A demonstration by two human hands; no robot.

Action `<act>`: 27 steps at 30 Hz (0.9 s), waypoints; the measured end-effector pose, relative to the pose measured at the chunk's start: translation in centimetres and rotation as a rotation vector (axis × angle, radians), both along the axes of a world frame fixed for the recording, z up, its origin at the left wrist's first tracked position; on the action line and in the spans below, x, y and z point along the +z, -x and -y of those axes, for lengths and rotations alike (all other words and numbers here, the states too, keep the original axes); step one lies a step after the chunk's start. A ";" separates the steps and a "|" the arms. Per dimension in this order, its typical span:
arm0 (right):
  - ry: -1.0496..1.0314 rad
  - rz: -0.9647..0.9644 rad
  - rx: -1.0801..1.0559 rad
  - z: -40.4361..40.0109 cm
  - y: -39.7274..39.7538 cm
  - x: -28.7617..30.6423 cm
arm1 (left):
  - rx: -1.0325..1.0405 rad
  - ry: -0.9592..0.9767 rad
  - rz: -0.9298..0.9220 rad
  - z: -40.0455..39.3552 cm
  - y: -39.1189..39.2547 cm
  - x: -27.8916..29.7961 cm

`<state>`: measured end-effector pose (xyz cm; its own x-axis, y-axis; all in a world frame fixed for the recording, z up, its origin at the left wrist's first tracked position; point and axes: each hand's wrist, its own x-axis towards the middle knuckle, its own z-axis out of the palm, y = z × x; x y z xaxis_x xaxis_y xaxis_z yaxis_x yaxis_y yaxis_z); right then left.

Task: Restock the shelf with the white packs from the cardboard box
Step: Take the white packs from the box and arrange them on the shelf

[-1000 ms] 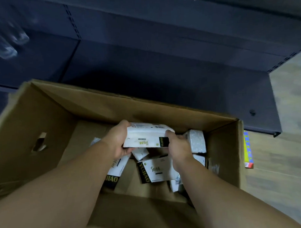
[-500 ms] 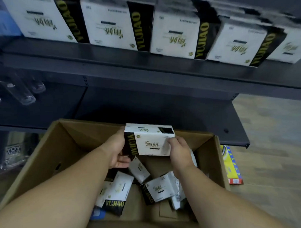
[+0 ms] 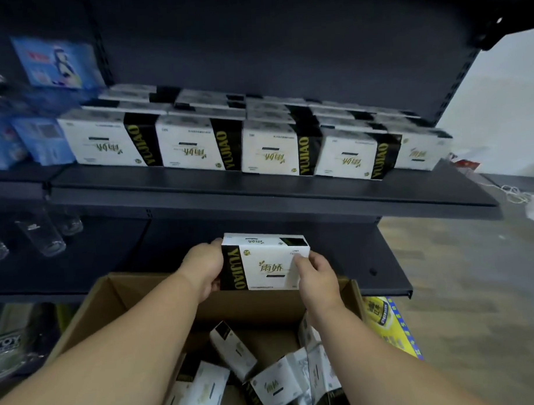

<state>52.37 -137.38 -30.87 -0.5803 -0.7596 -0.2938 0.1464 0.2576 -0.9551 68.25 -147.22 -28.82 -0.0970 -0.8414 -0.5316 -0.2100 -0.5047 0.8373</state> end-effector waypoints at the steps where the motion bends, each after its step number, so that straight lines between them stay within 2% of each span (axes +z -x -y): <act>1: 0.015 -0.010 0.009 -0.1 0.3 0.5 | 0.008 0.025 -0.004 0.0 0.2 0.6; 9: 0.141 -0.132 0.040 -2.6 5.8 4.4 | 0.110 0.149 -0.095 -3.1 5.8 4.4; 17: 0.233 -0.158 0.130 -7.1 13.2 8.3 | 0.202 0.215 -0.138 -8.1 12.4 7.7; 27: 0.356 -0.133 0.103 -9.1 18.8 11.9 | 0.084 0.382 -0.132 -10.9 17.8 12.0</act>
